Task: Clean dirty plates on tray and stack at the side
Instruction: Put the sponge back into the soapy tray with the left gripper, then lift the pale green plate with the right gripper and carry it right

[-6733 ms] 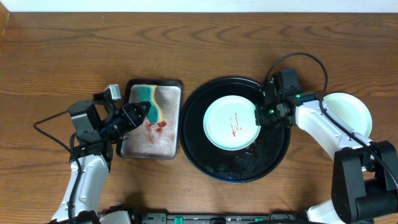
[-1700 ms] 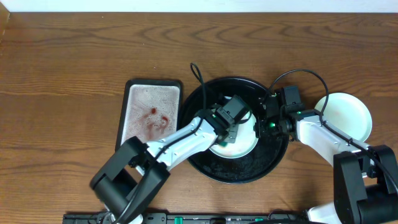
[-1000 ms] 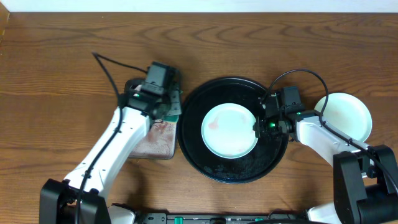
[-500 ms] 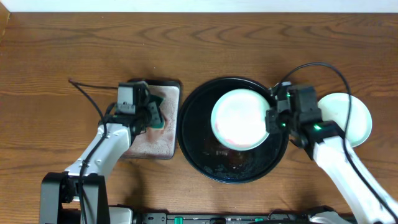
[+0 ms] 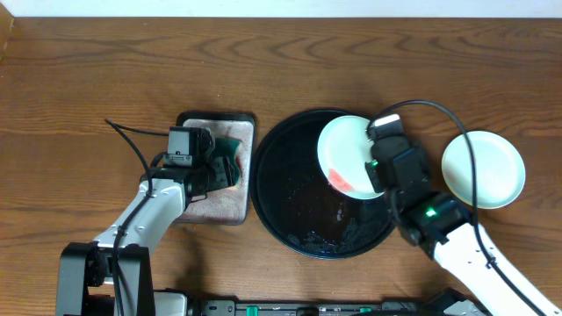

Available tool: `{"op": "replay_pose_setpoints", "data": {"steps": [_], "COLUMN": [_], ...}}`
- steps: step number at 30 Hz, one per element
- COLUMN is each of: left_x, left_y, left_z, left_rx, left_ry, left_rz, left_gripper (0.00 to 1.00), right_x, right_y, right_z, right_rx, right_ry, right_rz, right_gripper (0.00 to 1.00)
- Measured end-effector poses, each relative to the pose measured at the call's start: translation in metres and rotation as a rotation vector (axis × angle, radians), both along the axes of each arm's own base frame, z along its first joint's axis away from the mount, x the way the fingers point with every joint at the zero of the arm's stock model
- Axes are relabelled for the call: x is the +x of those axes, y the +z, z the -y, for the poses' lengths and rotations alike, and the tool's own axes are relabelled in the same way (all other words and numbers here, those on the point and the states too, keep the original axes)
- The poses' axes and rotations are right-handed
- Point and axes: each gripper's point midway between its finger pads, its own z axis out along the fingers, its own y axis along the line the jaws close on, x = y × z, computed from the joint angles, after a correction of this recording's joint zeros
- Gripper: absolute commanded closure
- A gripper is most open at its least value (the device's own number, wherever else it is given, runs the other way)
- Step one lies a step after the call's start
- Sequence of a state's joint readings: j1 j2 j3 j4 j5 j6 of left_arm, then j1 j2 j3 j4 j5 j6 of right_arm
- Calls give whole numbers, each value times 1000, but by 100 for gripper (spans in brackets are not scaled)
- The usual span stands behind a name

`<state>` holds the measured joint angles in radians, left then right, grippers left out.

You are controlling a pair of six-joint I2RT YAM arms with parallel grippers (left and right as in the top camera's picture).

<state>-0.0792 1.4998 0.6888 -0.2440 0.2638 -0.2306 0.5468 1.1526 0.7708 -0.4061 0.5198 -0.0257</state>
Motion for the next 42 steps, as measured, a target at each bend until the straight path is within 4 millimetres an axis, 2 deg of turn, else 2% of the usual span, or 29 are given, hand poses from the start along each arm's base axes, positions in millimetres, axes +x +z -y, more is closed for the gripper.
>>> {"op": "replay_pose_setpoints", "data": {"steps": [5, 6, 10, 11, 18, 19, 22, 23, 28, 31, 36, 42], "left_x": [-13, -14, -20, -21, -22, -23, -24, -22, -4, 4, 17, 25], "left_y": [-5, -6, -8, -8, -7, -7, 1, 7, 38, 43, 35, 5], "left_z": [-1, -1, -1, -1, -2, -3, -5, -6, -10, -17, -23, -25], "left_rx": [4, 5, 5, 3, 14, 19, 35, 40, 61, 101, 137, 155], "left_ry": [0, 0, -6, -4, -6, -7, -17, -18, -10, 8, 27, 29], "left_rz": [-56, -65, -87, -91, -93, -92, -76, -50, 90, 124, 144, 99], "left_gripper": [40, 45, 87, 92, 93, 92, 34, 28, 26, 26, 26, 27], "right_x": [-4, -5, -7, -7, -8, -8, -8, -8, -8, -7, -5, -4], "right_y": [16, 20, 30, 31, 33, 33, 33, 33, 33, 34, 38, 39], "right_z": [-15, -19, -29, -30, -27, -27, -27, -27, -26, -26, -28, -29], "right_rx": [-100, -113, -151, -158, -189, -191, -192, -192, -193, -195, -183, -214], "right_ry": [20, 27, 48, 51, 46, 45, 44, 44, 41, 39, 39, 61], "right_rz": [89, 108, 155, 160, 168, 169, 169, 169, 171, 172, 190, 193], "right_gripper": [99, 99, 99, 99, 99, 99, 99, 99, 99, 99, 99, 99]}}
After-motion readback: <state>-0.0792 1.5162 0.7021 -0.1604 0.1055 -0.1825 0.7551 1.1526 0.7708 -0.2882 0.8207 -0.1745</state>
